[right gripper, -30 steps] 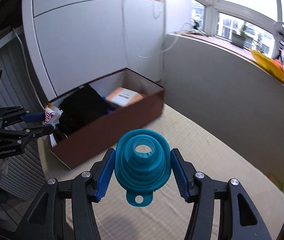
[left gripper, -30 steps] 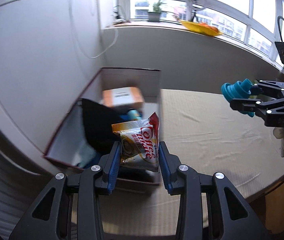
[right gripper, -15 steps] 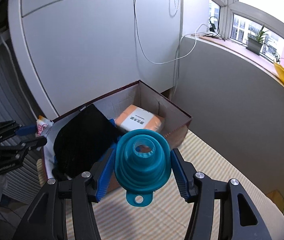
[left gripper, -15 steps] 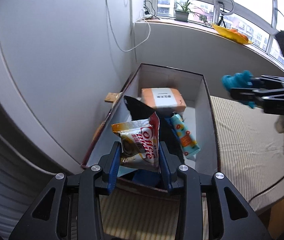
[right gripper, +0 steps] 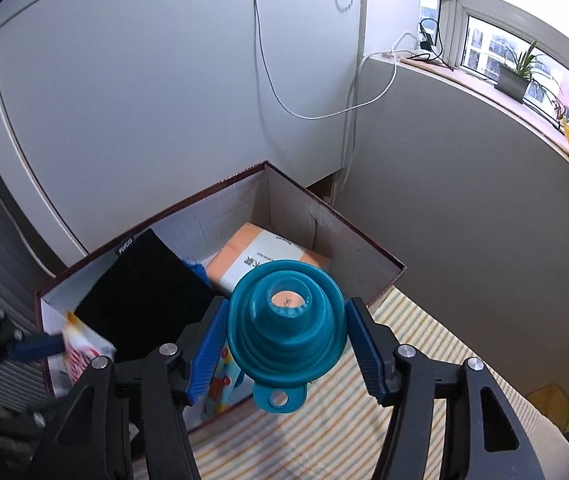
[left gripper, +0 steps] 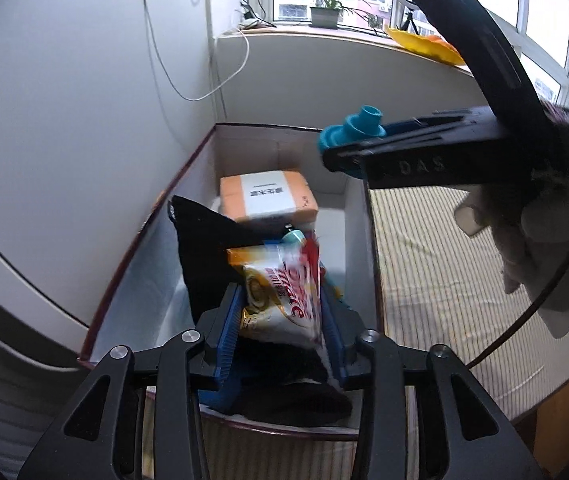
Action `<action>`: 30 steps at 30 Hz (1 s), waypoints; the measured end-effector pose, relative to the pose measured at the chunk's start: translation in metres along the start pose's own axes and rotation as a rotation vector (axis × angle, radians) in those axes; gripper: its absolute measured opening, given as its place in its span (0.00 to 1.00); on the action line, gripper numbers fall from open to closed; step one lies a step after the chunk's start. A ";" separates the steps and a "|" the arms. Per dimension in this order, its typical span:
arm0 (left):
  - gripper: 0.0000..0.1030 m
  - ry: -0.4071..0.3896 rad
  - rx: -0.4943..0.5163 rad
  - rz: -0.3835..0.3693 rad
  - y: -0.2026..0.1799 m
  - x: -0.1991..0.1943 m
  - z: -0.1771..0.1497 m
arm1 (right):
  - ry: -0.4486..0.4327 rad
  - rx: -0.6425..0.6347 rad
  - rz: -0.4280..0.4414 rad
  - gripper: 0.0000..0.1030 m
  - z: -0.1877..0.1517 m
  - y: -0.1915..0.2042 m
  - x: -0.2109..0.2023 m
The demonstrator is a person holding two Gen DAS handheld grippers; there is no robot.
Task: Organize soft objects
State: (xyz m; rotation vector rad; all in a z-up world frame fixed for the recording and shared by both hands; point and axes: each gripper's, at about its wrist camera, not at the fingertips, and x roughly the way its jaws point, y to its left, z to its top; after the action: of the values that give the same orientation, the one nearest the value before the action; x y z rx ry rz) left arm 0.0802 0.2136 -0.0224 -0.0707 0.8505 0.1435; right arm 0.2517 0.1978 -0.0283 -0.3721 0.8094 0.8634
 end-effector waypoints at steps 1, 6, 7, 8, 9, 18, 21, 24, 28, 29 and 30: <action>0.41 0.007 0.000 0.001 -0.001 0.001 0.000 | 0.000 -0.003 0.000 0.58 0.001 0.000 0.001; 0.65 -0.004 -0.023 0.005 0.000 -0.005 -0.002 | -0.033 0.009 -0.012 0.74 0.004 0.000 -0.005; 0.65 -0.003 -0.027 0.003 0.001 -0.007 -0.003 | -0.034 0.014 -0.005 0.74 0.005 -0.001 -0.007; 0.65 -0.003 -0.031 0.003 0.001 -0.009 -0.004 | -0.037 0.019 -0.004 0.74 0.005 -0.001 -0.009; 0.65 -0.004 -0.032 0.004 0.001 -0.010 -0.005 | -0.039 0.021 -0.005 0.74 0.004 -0.002 -0.010; 0.65 -0.019 -0.033 -0.004 -0.004 -0.024 -0.014 | -0.034 0.033 -0.006 0.74 -0.018 -0.005 -0.031; 0.65 -0.024 -0.027 -0.003 -0.008 -0.027 -0.020 | -0.035 0.043 -0.005 0.75 -0.028 -0.008 -0.040; 0.65 -0.030 -0.025 -0.004 -0.012 -0.031 -0.025 | -0.036 0.047 -0.010 0.75 -0.038 -0.011 -0.048; 0.65 -0.038 -0.029 -0.005 -0.016 -0.040 -0.031 | -0.030 0.045 -0.018 0.75 -0.054 -0.013 -0.058; 0.65 -0.041 -0.030 -0.005 -0.017 -0.043 -0.033 | -0.029 0.044 -0.019 0.75 -0.058 -0.013 -0.061; 0.65 -0.045 -0.031 -0.004 -0.018 -0.046 -0.034 | -0.028 0.044 -0.019 0.75 -0.062 -0.013 -0.064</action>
State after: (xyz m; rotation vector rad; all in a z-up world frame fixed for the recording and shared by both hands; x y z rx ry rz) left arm 0.0275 0.1870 -0.0104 -0.0984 0.8036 0.1541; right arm 0.2079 0.1199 -0.0208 -0.3281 0.7967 0.8303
